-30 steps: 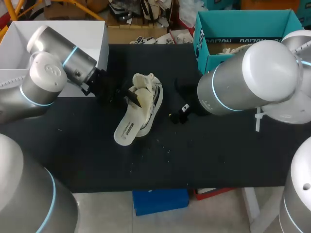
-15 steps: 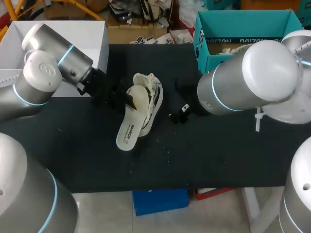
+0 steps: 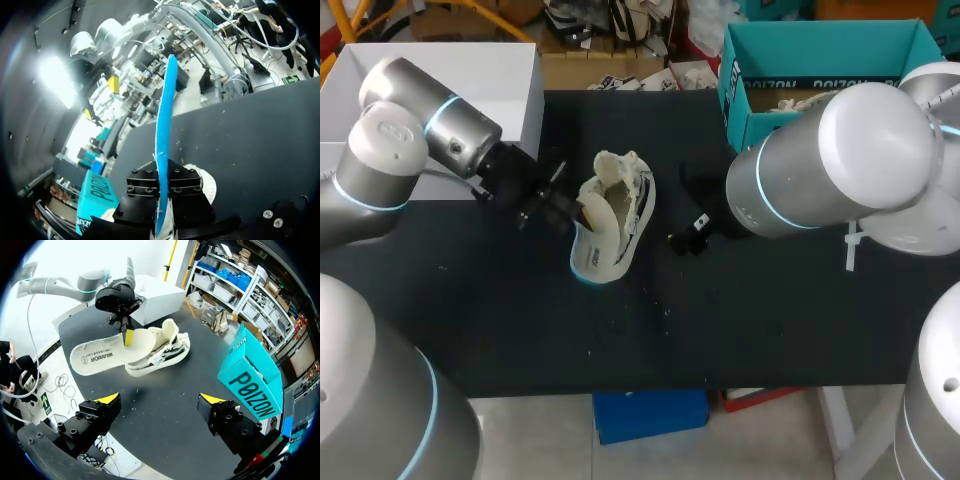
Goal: Take the shoe out of the shoebox, open the shoe tongue, remove and reinsert the insole, then place the shoe into the shoebox
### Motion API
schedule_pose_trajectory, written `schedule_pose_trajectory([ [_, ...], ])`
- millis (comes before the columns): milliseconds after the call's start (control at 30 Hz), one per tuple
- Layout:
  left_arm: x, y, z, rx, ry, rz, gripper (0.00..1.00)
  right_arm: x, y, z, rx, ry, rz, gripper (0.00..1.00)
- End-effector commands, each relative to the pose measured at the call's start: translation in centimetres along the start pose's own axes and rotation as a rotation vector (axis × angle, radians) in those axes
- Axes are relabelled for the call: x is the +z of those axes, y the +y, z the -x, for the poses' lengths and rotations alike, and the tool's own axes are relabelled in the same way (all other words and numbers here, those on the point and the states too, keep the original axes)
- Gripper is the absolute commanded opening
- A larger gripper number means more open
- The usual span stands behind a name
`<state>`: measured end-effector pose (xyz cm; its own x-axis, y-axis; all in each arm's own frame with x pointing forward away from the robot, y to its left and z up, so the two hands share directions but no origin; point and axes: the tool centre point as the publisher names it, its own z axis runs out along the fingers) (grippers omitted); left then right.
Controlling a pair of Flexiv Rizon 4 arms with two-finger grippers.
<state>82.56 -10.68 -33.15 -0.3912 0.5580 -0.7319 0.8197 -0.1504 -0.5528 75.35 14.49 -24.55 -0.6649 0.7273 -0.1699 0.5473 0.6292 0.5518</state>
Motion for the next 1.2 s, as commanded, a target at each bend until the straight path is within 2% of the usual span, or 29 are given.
schedule_pose_trajectory([
  [33,-0.2,0.6,-0.2,-0.049,-0.002,-0.139,0.00,0.0,-0.1,0.0,0.000,0.000,0.002,1.00],
  [200,0.2,0.5,-0.1,-0.116,-0.030,-0.245,0.00,0.0,-0.1,0.0,0.000,0.000,0.002,1.00],
  [367,0.9,0.5,0.1,-0.092,0.001,-0.261,0.00,0.0,-0.1,0.0,0.000,0.000,0.002,1.00],
  [533,1.6,1.0,-0.4,-0.029,0.055,-0.186,0.00,0.0,-0.1,0.0,0.000,0.000,0.002,1.00],
  [600,1.8,1.7,-0.7,0.002,0.080,-0.128,0.00,0.0,-0.1,0.0,0.000,0.000,0.002,1.00],
  [833,1.6,4.4,-0.5,-0.042,0.072,-0.083,0.00,0.0,-0.1,0.0,0.000,0.000,0.002,1.00],
  [867,1.6,4.4,-0.4,-0.045,0.070,-0.078,0.06,0.0,-0.1,0.0,0.000,0.000,0.002,1.00],
  [900,1.6,4.5,-0.3,-0.044,0.071,-0.072,0.30,0.0,-0.1,0.0,0.000,0.000,0.002,1.00],
  [933,1.6,4.5,-0.2,-0.045,0.071,-0.071,0.49,0.0,-0.1,0.0,0.000,0.000,0.002,1.00],
  [967,1.5,4.4,0.0,-0.044,0.070,-0.071,0.86,0.0,-0.1,0.0,0.000,0.000,0.002,1.00],
  [1000,1.5,4.3,0.1,-0.043,0.070,-0.070,1.00,0.0,-0.1,0.0,0.000,0.000,0.002,1.00],
  [1200,1.3,3.2,0.2,-0.024,0.086,-0.048,1.00,0.0,-0.1,0.0,0.000,0.000,0.002,1.00],
])
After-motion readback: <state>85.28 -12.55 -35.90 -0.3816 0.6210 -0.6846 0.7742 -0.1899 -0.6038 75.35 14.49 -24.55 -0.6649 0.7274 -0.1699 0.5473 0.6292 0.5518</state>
